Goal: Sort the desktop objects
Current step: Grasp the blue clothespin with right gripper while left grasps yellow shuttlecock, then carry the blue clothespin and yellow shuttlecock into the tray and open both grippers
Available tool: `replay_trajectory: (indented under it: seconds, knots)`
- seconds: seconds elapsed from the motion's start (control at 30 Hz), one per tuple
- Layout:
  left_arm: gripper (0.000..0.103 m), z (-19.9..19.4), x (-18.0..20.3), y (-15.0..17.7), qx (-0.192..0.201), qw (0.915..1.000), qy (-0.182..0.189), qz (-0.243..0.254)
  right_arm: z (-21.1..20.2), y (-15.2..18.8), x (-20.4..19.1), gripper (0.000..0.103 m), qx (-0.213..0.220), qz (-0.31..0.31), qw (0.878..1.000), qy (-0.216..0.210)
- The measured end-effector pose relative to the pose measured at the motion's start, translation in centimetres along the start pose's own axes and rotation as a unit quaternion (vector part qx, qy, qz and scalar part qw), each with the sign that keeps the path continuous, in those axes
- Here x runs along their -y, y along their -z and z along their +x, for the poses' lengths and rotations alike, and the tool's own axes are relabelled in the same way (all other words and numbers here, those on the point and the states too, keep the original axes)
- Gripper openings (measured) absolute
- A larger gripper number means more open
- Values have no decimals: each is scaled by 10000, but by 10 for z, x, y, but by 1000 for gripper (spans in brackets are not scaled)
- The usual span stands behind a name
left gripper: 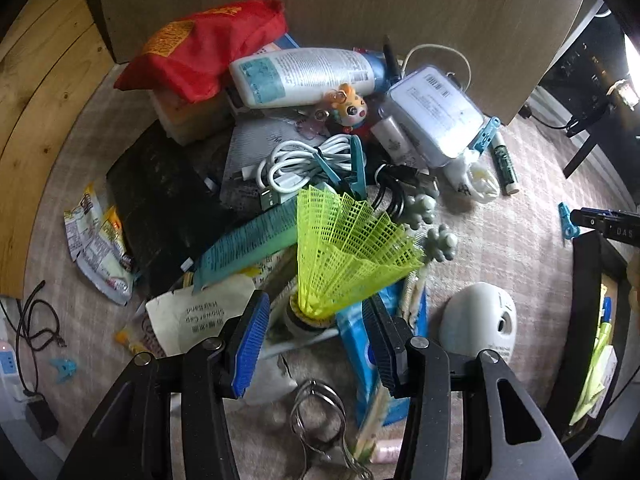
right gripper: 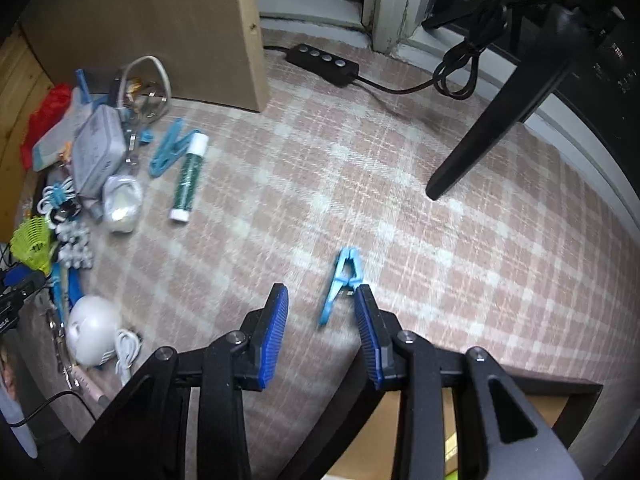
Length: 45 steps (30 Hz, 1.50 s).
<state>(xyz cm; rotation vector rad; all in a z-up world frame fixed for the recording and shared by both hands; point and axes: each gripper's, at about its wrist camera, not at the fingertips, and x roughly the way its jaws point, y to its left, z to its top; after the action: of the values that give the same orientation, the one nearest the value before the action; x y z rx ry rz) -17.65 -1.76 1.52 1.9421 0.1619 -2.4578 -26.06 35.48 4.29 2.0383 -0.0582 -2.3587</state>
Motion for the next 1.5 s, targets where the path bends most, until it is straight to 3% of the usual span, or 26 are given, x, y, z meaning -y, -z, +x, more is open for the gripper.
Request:
replay_trajectory:
  seconds: [0.23, 0.37, 0.47, 0.57, 1.0, 1.27, 1.5]
  knots:
    - [42, 10, 2, -6, -25, 10000, 63, -7, 19, -11, 5, 34, -151, 5, 9998, 92]
    - [30, 14, 4, -9, -27, 10000, 40, 15, 27, -12, 6, 34, -259, 32, 9996, 60]
    - [29, 14, 5, -10, -2, 10000, 92, 2, 30, -10, 5, 33, -267, 19, 9996, 94]
    - [28, 13, 5, -11, 12, 9998, 175, 0, 28, -8, 6, 22, -232, 94, 9996, 138]
    - [27, -30, 16, -7, 304, 9990, 310, 71, -8, 10, 13, 22, 132, 417, 9984, -352]
    - [27, -67, 83, -2, 431, 9936, 764, 712, -53, 26, 11, 22, 463, 455, 9968, -476]
    - [27, -74, 163, 9, 282, 9819, 1270, 1375, -73, 66, 48, 22, 597, 798, 9943, -390]
